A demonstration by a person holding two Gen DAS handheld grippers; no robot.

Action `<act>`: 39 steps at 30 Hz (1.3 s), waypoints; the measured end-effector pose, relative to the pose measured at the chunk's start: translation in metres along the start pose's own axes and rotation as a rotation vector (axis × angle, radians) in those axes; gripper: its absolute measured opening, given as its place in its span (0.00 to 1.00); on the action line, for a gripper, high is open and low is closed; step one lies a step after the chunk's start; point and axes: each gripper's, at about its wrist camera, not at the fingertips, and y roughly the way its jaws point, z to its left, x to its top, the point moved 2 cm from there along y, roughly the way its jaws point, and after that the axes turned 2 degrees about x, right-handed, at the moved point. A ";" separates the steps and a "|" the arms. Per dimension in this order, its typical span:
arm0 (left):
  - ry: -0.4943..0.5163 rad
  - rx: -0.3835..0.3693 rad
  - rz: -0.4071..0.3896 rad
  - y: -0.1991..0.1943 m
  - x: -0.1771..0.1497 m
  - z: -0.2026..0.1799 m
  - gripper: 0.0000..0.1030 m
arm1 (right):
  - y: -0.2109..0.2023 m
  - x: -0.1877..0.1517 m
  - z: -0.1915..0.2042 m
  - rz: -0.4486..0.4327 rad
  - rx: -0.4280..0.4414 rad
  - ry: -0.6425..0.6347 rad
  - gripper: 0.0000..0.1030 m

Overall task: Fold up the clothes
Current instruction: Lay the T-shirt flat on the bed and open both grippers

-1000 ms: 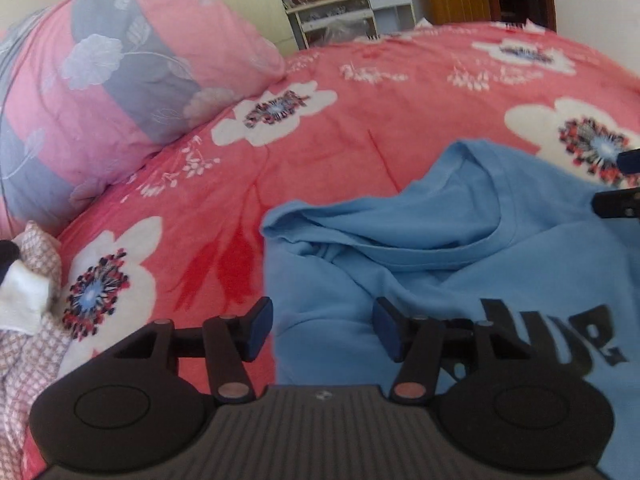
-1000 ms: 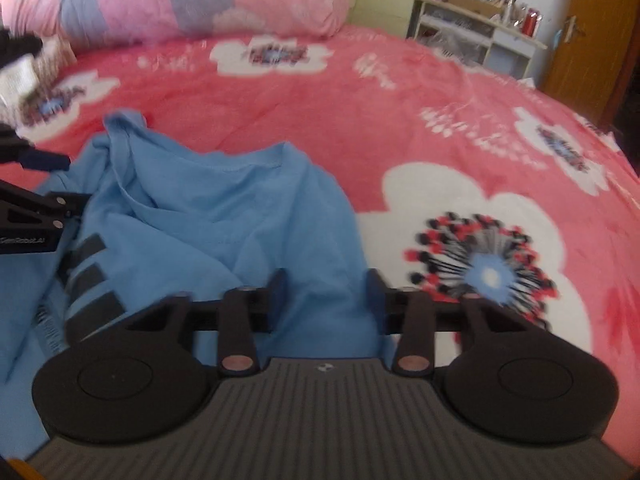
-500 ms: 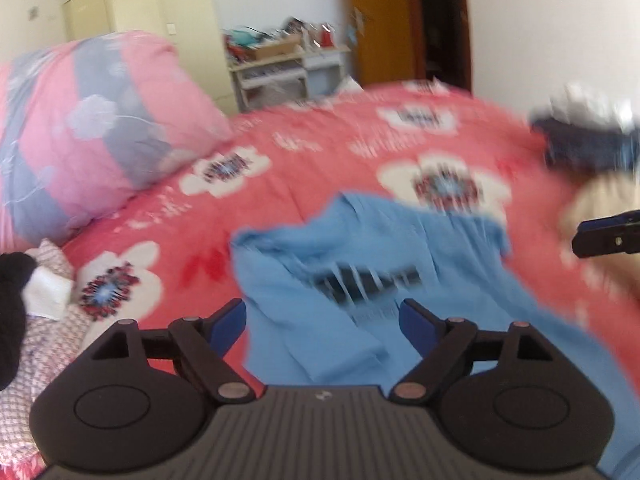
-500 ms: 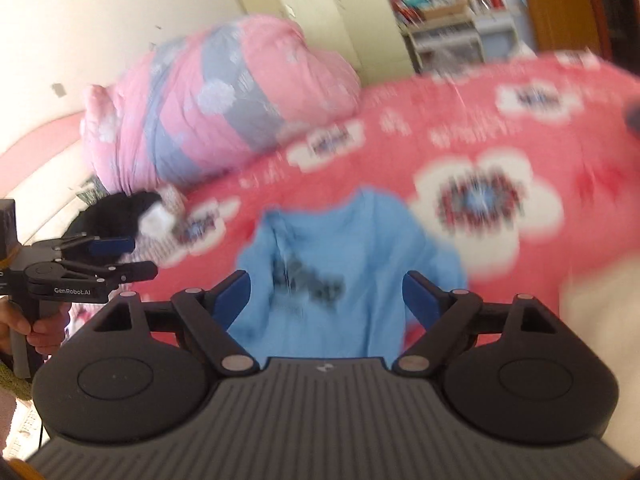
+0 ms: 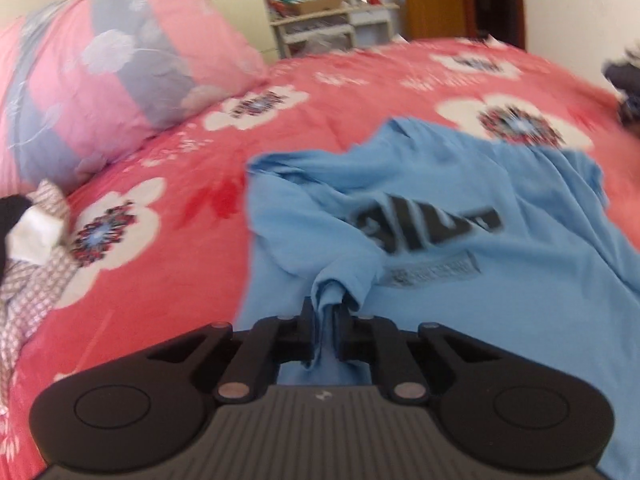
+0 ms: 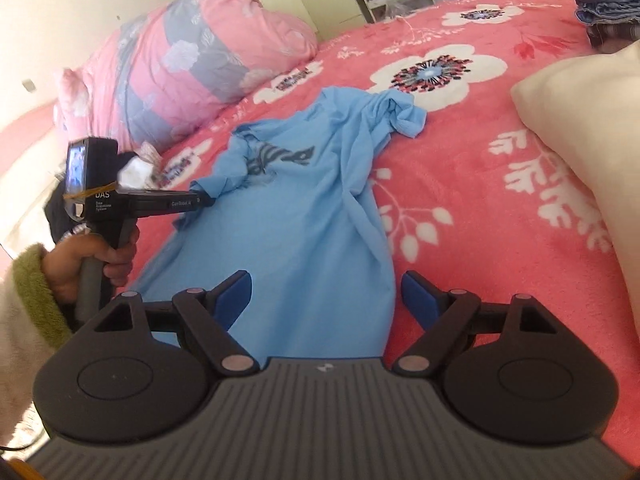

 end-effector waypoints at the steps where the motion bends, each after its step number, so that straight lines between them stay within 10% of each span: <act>1: -0.030 0.015 -0.010 -0.001 0.004 0.011 0.08 | -0.001 0.001 -0.002 -0.007 0.002 0.007 0.79; 10: -0.162 0.560 -0.260 -0.013 0.079 0.123 0.08 | 0.001 0.002 -0.016 -0.025 -0.036 0.024 0.79; 13: -0.135 0.675 -0.214 0.021 0.091 0.141 0.12 | 0.001 0.000 -0.016 -0.026 -0.041 0.014 0.79; 18: -0.131 0.559 0.115 0.084 0.060 0.143 0.35 | 0.000 -0.001 -0.017 -0.022 -0.049 0.019 0.80; 21: -0.230 0.439 0.129 0.065 0.035 0.142 0.56 | -0.004 0.007 -0.018 -0.027 -0.051 0.039 0.80; 28: -0.194 0.274 0.052 -0.033 -0.003 0.122 0.71 | -0.007 0.066 -0.032 -0.089 -0.021 0.125 0.82; 36: -0.198 -0.195 0.077 -0.117 -0.086 0.041 0.68 | 0.096 0.139 -0.066 -0.002 -0.082 0.239 0.81; 38: -0.190 -0.211 0.077 -0.125 -0.108 0.023 0.66 | 0.127 0.145 -0.072 0.047 -0.082 0.258 0.65; 39: -0.177 -0.197 0.077 -0.126 -0.117 0.016 0.64 | 0.137 0.143 -0.074 0.077 -0.074 0.274 0.29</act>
